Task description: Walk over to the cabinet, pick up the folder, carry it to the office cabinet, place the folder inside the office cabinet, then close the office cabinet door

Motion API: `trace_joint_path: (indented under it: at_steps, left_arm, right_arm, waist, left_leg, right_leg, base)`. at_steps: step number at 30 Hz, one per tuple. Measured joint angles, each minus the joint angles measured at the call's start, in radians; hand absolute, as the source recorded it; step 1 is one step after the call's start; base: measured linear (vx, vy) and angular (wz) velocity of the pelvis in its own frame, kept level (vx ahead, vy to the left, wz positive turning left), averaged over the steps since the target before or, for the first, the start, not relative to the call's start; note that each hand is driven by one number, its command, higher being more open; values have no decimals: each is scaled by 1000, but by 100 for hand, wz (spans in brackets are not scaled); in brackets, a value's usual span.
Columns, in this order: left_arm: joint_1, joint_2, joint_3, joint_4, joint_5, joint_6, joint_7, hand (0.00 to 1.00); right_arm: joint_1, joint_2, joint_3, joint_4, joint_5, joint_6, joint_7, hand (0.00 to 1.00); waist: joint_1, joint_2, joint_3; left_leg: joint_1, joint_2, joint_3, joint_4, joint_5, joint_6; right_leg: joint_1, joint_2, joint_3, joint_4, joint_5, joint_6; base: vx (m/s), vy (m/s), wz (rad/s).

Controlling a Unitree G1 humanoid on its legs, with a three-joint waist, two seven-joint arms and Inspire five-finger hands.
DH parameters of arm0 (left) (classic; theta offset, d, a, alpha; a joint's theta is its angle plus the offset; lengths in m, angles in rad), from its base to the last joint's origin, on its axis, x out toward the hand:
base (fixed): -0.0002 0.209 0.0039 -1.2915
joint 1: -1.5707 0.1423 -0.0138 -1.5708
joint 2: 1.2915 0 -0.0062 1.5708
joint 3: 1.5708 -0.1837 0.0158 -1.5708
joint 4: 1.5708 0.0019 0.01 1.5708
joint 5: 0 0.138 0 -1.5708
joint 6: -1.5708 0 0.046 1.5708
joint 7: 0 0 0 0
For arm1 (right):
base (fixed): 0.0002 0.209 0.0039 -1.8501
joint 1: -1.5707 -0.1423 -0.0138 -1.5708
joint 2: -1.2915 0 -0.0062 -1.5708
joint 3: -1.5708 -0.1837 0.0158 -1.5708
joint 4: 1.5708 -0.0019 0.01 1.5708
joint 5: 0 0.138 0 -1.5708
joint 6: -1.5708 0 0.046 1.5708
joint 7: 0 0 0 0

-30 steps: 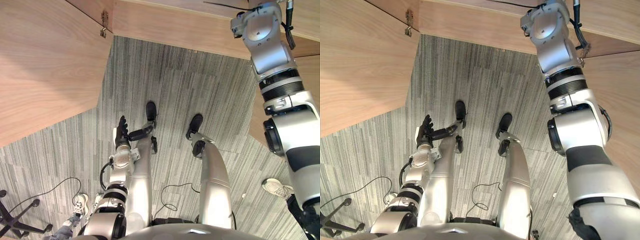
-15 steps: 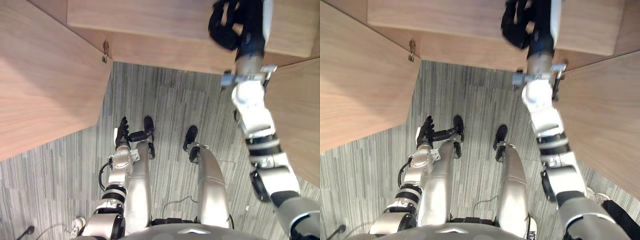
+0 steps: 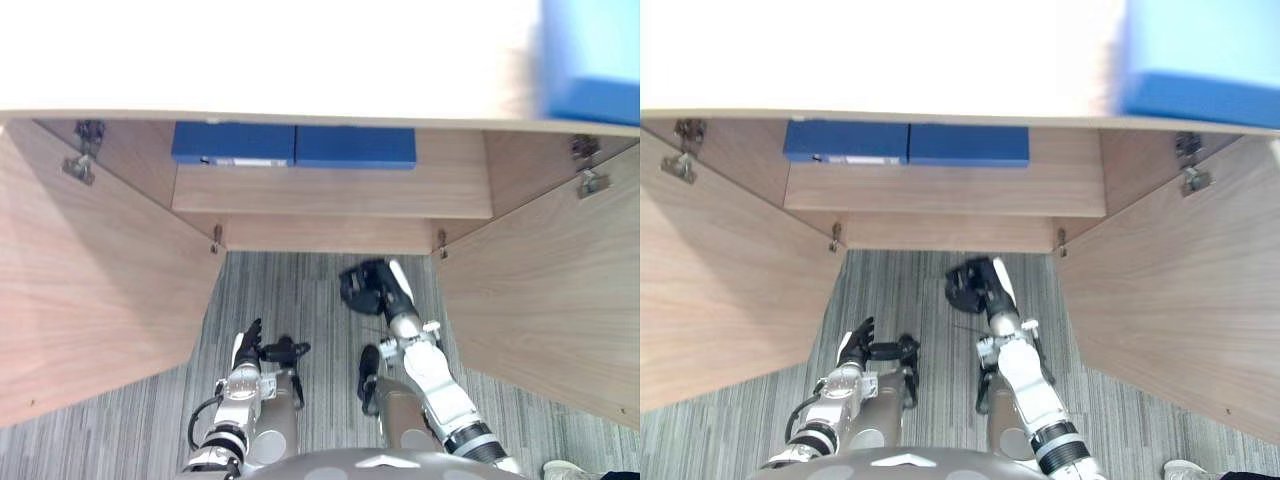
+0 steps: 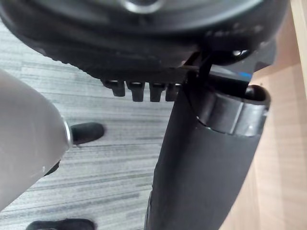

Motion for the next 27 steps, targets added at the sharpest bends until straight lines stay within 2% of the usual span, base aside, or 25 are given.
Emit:
trace_joint_path:
  at_steps: [3,8,10,11,13,17,27]
  left_arm:
    - [10,10,0,0,0,0,-1,100]
    - [34,23,-2,30,29,0,-1,100]
    - [39,21,-11,43,39,1,-4,100]
    - [42,21,-21,55,39,1,-6,100]
    - [53,21,-21,68,40,4,-8,100]
    - [83,20,-21,109,40,22,-9,100]
    - [134,21,-8,127,59,25,8,100]
  right_arm:
    - [23,7,-81,159,-32,25,0,0]
    - [33,26,-239,406,-29,40,-29,0]
    - [33,29,-301,477,-21,55,-42,0]
    - [33,29,-334,519,13,65,-47,100]
    - [30,38,-386,536,73,78,-62,100]
    - [31,39,-401,555,136,90,-78,100]
    - [30,59,-513,606,206,98,-89,100]
  waist:
    - [-11,2,-16]
    - [-32,6,-76]
    - [-37,9,-82]
    - [-39,11,-87]
    - [-45,11,-90]
    - [-53,8,-103]
    - [-52,5,-127]
  left_leg:
    - [90,-12,16,-73,18,-1]
    - [191,-27,18,-167,50,-11]
    - [220,-33,18,-192,61,-11]
    - [232,-36,17,-208,70,-8]
    - [250,-39,19,-231,84,-7]
    - [302,-47,17,-289,110,-8]
    - [343,-55,19,-291,107,-3]
  right_leg:
    - [83,1,9,-77,30,10]
    - [170,4,8,-143,53,14]
    - [195,3,8,-161,59,14]
    - [204,3,7,-170,66,14]
    - [212,3,8,-176,71,13]
    - [243,6,8,-197,82,16]
    - [299,5,13,-234,94,21]
  base:
    - [100,40,-16]
    - [40,8,-1]
    - [0,0,0]
    - [-46,15,-3]
    - [-63,16,-2]
    - [-81,11,1]
    - [-23,4,0]
